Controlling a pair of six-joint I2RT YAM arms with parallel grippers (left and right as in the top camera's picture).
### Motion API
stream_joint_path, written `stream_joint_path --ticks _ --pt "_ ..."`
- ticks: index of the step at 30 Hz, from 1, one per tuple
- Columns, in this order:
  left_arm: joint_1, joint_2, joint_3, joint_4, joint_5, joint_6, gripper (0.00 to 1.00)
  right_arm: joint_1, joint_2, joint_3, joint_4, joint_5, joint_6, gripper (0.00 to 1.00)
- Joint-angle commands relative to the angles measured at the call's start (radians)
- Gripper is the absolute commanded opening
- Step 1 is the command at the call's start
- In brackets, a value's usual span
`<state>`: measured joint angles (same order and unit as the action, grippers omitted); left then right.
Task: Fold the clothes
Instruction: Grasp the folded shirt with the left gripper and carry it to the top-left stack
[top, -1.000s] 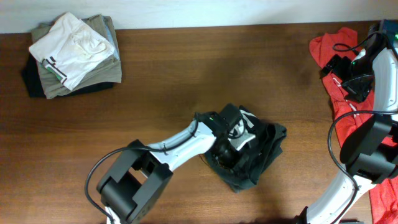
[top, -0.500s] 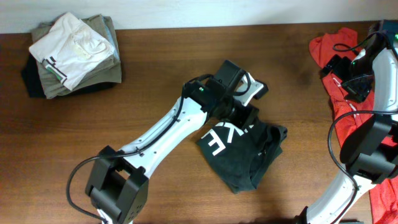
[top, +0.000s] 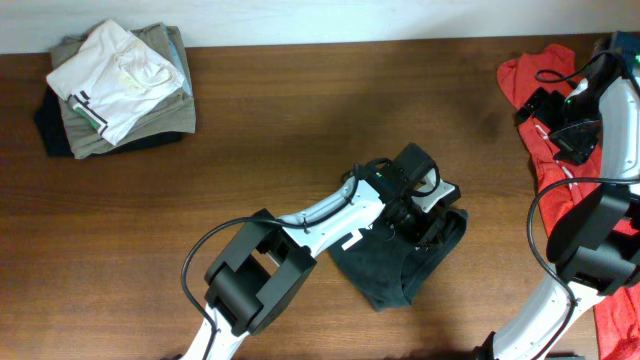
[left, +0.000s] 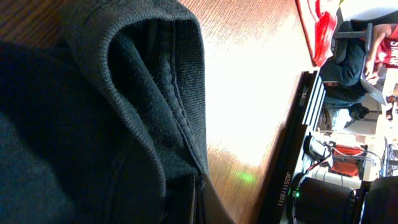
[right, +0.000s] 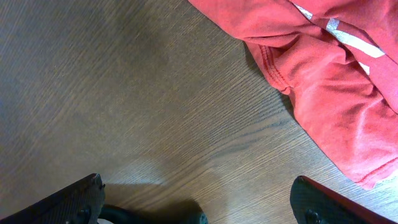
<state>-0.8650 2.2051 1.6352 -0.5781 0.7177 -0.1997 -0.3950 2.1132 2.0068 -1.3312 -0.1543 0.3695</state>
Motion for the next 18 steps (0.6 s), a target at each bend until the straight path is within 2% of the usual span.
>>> stream_joint_path --ticks 1,6,10,11,13,14,16,17,18 --pt "-0.024 0.063 0.002 -0.006 0.006 -0.014 0.0 -0.005 -0.018 0.017 0.0 0.013 0.001 0.99" --pt "-0.032 0.111 0.023 -0.005 0.205 -0.008 0.0 -0.005 -0.018 0.017 0.0 0.013 0.001 0.99" --pt "0.039 -0.009 0.187 -0.127 0.219 0.078 0.02 -0.005 -0.018 0.017 0.0 0.013 0.001 0.99" --pt "0.069 -0.045 0.22 -0.166 0.219 0.094 0.1 -0.005 -0.018 0.017 0.0 0.013 0.001 0.99" --pt "0.166 -0.101 0.254 -0.196 0.202 0.111 0.44 -0.005 -0.018 0.017 0.0 0.013 0.001 0.99" --pt "0.221 -0.113 0.255 -0.204 0.176 0.111 0.56 -0.005 -0.018 0.017 0.0 0.013 0.001 0.99" --pt "0.362 -0.11 0.254 -0.271 0.064 0.153 0.93 -0.005 -0.018 0.017 0.0 0.013 0.001 0.99" --pt "0.425 -0.094 0.254 -0.316 0.016 0.206 0.99 -0.005 -0.018 0.017 0.0 0.013 0.001 0.99" --pt "0.484 -0.065 0.25 -0.354 0.014 0.237 0.99 -0.005 -0.018 0.017 0.0 0.013 0.001 0.99"
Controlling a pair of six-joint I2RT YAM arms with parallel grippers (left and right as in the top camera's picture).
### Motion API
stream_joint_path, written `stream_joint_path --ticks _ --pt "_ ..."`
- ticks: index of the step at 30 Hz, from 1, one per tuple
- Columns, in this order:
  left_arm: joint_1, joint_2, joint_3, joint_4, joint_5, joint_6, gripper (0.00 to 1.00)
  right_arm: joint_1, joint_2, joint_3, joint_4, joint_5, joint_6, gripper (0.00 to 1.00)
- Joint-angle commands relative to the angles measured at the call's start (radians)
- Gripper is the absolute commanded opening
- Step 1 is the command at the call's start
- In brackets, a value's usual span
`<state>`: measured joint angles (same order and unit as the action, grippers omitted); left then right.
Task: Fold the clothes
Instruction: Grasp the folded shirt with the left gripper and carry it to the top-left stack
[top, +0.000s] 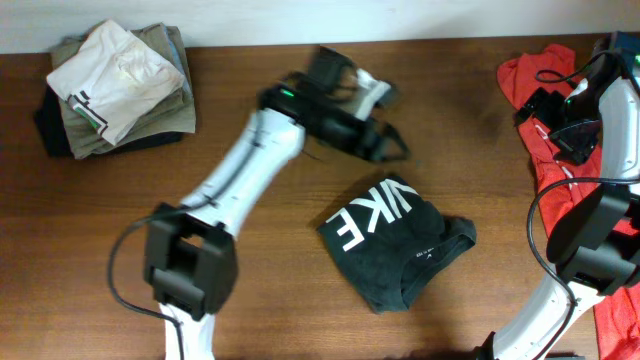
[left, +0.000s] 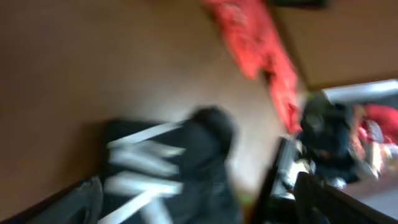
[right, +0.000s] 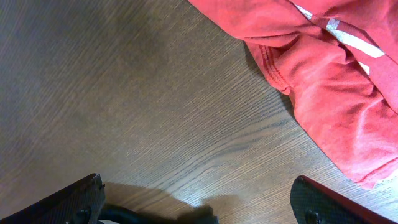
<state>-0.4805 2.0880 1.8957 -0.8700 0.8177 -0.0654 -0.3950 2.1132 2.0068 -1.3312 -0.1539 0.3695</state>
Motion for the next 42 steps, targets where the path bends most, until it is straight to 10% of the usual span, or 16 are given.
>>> stream_joint_path --ticks 1,20,21,22,25,42 --pt "0.119 0.082 -0.011 -0.084 -0.085 0.133 0.99 -0.005 -0.018 0.017 0.0 0.012 0.001 0.99" --pt "-0.107 0.373 -0.011 -0.205 -0.106 0.351 0.99 -0.005 -0.018 0.017 0.0 0.012 0.001 0.99" --pt "-0.107 0.373 -0.011 -0.205 -0.106 0.351 0.93 -0.005 -0.018 0.017 0.0 0.012 0.001 0.99" --pt "-0.107 0.373 -0.011 -0.2 -0.108 0.351 0.55 -0.005 -0.018 0.017 0.0 0.012 0.001 0.99" --pt "-0.098 0.373 -0.011 -0.17 -0.109 0.351 0.01 -0.005 -0.018 0.017 0.0 0.012 0.001 0.99" --pt "0.516 0.373 0.246 0.188 -0.404 0.253 0.01 -0.005 -0.018 0.017 0.0 0.012 0.001 0.99"
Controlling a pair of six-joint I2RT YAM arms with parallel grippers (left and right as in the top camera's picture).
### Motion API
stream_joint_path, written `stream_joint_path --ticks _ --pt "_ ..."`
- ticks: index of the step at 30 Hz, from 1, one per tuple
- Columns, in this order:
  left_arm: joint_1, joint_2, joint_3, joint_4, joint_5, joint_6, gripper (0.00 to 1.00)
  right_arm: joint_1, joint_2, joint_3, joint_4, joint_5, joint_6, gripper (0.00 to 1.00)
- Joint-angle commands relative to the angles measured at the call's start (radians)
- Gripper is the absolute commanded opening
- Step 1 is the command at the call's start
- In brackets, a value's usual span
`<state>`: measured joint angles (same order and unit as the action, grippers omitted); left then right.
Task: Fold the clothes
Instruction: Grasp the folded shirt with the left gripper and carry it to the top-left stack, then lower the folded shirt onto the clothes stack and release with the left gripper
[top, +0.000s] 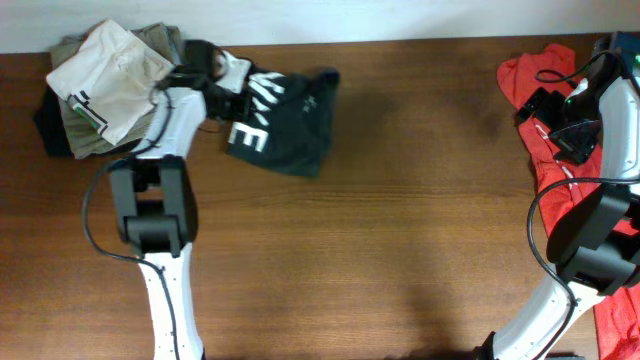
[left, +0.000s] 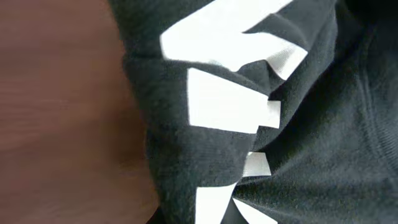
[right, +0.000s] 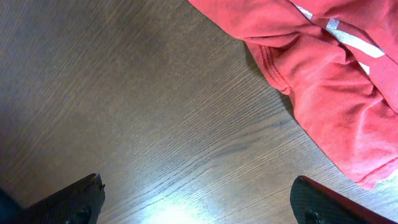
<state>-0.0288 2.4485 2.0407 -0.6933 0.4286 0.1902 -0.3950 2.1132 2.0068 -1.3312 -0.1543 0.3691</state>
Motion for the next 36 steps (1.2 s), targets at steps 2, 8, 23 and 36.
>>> stream_joint_path --ticks 2,8,23,36 --pt "0.105 0.013 0.206 0.008 -0.016 -0.011 0.01 -0.005 -0.018 0.017 0.0 0.013 0.002 0.99" --pt "0.214 0.013 0.429 0.01 -0.046 -0.095 0.01 -0.005 -0.018 0.017 0.0 0.013 0.002 0.98" --pt "0.406 0.025 0.448 0.089 -0.396 -0.313 0.01 -0.005 -0.018 0.017 0.0 0.013 0.002 0.99" --pt "0.427 0.119 0.473 0.076 -0.799 -0.298 0.99 -0.005 -0.018 0.017 0.0 0.013 0.002 0.99"
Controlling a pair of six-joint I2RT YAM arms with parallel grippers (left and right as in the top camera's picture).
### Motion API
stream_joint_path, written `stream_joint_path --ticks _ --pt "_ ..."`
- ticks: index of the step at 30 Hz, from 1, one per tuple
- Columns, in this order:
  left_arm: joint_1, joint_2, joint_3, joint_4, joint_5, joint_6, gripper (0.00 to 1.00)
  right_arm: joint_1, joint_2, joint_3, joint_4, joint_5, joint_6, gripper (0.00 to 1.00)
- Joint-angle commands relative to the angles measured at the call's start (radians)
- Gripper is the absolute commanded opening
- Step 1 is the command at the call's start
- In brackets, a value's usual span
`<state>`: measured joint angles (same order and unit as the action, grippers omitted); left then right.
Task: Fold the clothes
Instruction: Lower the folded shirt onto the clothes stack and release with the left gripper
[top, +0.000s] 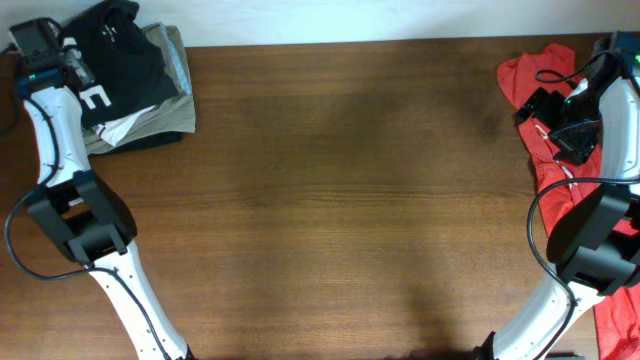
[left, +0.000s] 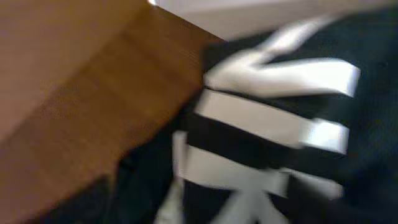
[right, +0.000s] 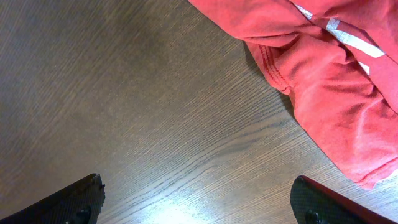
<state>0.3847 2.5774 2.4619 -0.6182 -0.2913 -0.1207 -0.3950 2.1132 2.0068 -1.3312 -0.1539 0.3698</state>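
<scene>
A black shirt with white letters (top: 125, 50) lies on top of the pile of folded clothes (top: 160, 122) at the table's far left corner. My left gripper (top: 68, 60) is at the shirt's left edge. The blurred left wrist view is filled by the black shirt (left: 280, 124) and does not show the fingers. A crumpled red garment (top: 530, 72) lies at the far right. My right gripper (top: 548, 108) hangs over the wood just left of it. In the right wrist view my right gripper (right: 196, 183) is open with nothing in it, and the red garment (right: 323, 81) lies beyond it.
The pile holds khaki, white and dark garments under the black shirt. More red cloth (top: 615, 320) hangs at the near right beside the right arm's base. The wooden table (top: 350, 200) ends at a white wall along the far edge.
My left gripper has moved left from beside the pile to its far-left side. The black shirt, then on the table right of the pile, now rests on top of it. The right arm is unchanged.
My left gripper was first down on the black shirt at the table's middle right. Then it was up near the far edge with the shirt lying folded below. Later it held the shirt beside the pile, and now the shirt tops the pile.
</scene>
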Motion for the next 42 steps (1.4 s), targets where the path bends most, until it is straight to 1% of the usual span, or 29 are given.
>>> stream_joint_path --ticks 1,3,4,5,6,7,9,12,15,18,20,21,24,26,32,34,37,38,39,40,41,42 --pt "0.011 -0.03 0.06 -0.002 -0.079 0.013 0.99 -0.005 -0.018 0.017 0.0 0.012 0.001 0.98" --pt "0.005 -0.078 0.061 0.002 -0.066 0.012 0.99 -0.005 -0.018 0.017 0.0 0.012 0.001 0.99" --pt "0.002 -0.102 0.061 0.002 -0.052 0.012 0.96 -0.005 -0.018 0.017 0.0 0.012 0.001 0.99" --pt "0.002 -0.116 0.061 0.011 -0.032 0.012 0.69 -0.005 -0.018 0.017 0.0 0.012 0.001 0.99" --pt "0.002 -0.116 0.061 0.014 -0.025 0.011 0.27 -0.005 -0.018 0.017 0.0 0.012 0.001 0.99" --pt "0.002 -0.109 0.058 0.011 0.016 0.012 0.01 -0.005 -0.018 0.017 0.0 0.012 0.001 0.99" --pt "0.006 -0.08 0.058 0.017 0.151 0.014 0.01 -0.005 -0.018 0.017 0.0 0.012 0.001 0.99" --pt "0.014 0.022 0.058 0.031 0.167 0.084 0.01 -0.005 -0.018 0.017 0.0 0.012 0.001 0.99" --pt "0.035 0.12 0.058 -0.006 0.163 0.092 0.01 -0.005 -0.018 0.017 0.0 0.013 0.001 0.99" --pt "0.043 0.101 0.07 -0.026 0.164 0.091 0.01 -0.005 -0.018 0.017 0.0 0.012 0.001 0.99" --pt "0.023 0.021 0.108 -0.026 0.165 0.091 0.01 -0.005 -0.018 0.017 0.0 0.013 0.001 0.99" --pt "-0.006 -0.053 0.134 -0.018 0.165 0.082 0.01 -0.005 -0.018 0.017 0.0 0.012 0.001 0.99" --pt "-0.045 -0.112 0.138 -0.017 0.223 0.037 0.01 -0.005 -0.018 0.017 0.0 0.012 0.001 0.99" --pt "-0.078 -0.09 0.136 -0.05 0.27 0.034 0.01 -0.005 -0.018 0.017 0.0 0.012 0.001 0.99" --pt "-0.13 0.126 0.129 -0.079 0.273 0.035 0.01 -0.005 -0.018 0.017 0.0 0.012 0.001 0.99" --pt "-0.151 0.171 0.129 -0.072 0.272 0.035 0.01 -0.005 -0.018 0.017 0.0 0.012 0.001 0.99" --pt "-0.174 0.129 0.166 -0.05 0.27 0.035 0.01 -0.005 -0.018 0.017 0.0 0.012 0.001 0.99" --pt "-0.18 0.083 0.198 -0.066 0.271 0.035 0.01 -0.005 -0.018 0.017 0.0 0.012 0.001 0.99" --pt "-0.182 0.007 0.217 -0.09 0.32 0.035 0.01 -0.005 -0.018 0.017 0.0 0.012 0.001 0.99" --pt "-0.182 -0.056 0.221 -0.108 0.39 0.035 0.14 -0.005 -0.018 0.017 0.0 0.012 0.001 0.99" --pt "-0.182 -0.119 0.221 -0.13 0.463 0.035 0.31 -0.005 -0.018 0.017 0.0 0.012 0.001 0.99" --pt "-0.182 -0.201 0.221 -0.171 0.561 0.035 0.38 -0.005 -0.018 0.017 0.0 0.012 0.001 0.99"
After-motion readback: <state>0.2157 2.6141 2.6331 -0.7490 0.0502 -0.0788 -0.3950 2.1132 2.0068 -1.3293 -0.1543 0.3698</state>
